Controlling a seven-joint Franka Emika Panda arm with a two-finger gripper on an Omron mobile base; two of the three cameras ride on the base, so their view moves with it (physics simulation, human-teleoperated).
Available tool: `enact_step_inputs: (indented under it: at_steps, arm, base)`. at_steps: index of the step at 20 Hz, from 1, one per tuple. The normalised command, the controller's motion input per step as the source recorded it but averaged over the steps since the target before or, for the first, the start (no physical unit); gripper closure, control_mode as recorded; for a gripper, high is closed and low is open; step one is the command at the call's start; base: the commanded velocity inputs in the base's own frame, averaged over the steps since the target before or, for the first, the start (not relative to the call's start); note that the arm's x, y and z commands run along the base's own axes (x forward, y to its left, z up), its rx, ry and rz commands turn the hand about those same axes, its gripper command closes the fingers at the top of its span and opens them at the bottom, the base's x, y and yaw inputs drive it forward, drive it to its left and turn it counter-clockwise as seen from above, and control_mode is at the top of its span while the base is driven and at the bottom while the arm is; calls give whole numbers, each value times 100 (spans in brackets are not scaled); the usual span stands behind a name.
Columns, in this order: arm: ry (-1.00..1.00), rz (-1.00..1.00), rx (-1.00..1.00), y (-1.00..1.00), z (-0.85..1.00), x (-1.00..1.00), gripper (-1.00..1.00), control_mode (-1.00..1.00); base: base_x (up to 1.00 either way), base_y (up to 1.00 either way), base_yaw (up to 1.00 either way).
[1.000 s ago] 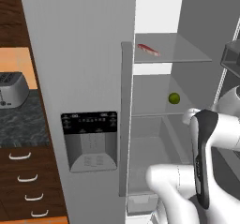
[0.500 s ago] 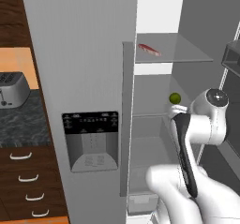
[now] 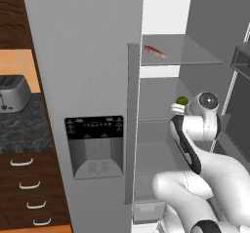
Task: Place one lime and one steak in each tupperware on the nearby counter, to pack two identical lunches.
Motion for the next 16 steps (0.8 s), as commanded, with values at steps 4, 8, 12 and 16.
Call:
enact_step_inputs:
  at_steps: [4,8,12,16]
  arm:
    - [1,0,-4,-19,-1,67,-100,-100]
    - [6,0,-1,-23,-4,70,-100,-100]
    - [6,-1,0,-32,-7,78,-100,-100]
    - [2,-7,0,-17,-24,76,-100,-100]
  base:
    - [0,0,0]
    - [0,0,0]
    - [0,0,0]
    - [0,0,0]
